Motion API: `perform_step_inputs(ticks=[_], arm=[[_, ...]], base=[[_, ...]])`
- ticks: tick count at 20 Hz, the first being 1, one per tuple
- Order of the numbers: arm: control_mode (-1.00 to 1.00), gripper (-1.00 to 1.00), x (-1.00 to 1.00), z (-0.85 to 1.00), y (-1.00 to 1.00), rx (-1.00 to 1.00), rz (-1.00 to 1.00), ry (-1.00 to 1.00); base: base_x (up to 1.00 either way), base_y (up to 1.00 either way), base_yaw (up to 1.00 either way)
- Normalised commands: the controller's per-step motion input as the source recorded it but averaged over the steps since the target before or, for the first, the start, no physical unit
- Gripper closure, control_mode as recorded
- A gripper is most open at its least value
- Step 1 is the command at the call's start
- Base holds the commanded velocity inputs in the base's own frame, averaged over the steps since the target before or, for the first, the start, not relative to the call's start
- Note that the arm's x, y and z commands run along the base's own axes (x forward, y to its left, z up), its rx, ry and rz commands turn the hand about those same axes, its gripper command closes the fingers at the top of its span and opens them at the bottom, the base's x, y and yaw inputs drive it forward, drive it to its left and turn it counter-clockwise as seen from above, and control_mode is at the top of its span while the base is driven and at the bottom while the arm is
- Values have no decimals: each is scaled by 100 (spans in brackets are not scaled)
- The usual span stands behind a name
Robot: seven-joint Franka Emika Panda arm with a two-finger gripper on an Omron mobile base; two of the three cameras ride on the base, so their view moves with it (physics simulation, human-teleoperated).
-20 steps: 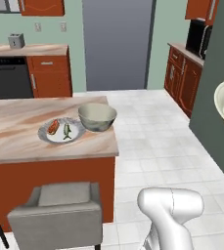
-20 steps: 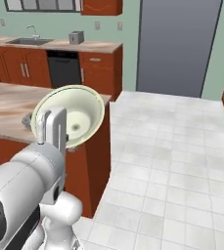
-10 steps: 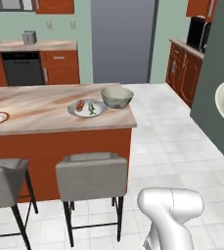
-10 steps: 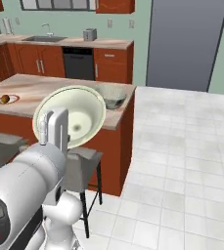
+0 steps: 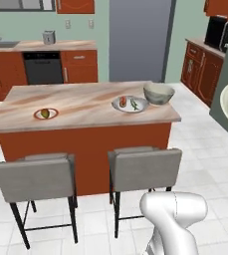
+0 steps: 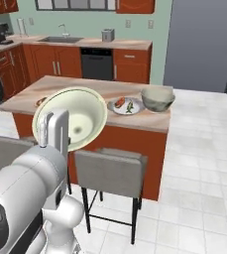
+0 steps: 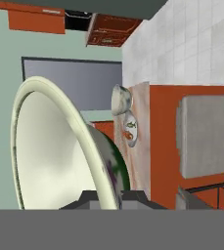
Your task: Take the smaller bowl and place it next to the appetizer plate on the dining counter , and place the larger bowl next to the plate with cooked food.
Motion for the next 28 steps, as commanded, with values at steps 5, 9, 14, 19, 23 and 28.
perform_step_inputs(ticks=[5, 9, 14, 19, 23, 28], arm=[[100, 100, 0, 0, 0, 0, 0, 0], [100, 100, 0, 0, 0, 0, 0, 0], [100, 100, 0, 0, 0, 0, 0, 0], [100, 100, 0, 0, 0, 0, 0, 0], [100, 100, 0, 0, 0, 0, 0, 0], [100, 100, 0, 0, 0, 0, 0, 0]], base=[[17, 100, -7], [82, 100, -8], [100, 92, 12], [100, 50, 39], [96, -6, 66], [60, -4, 32]])
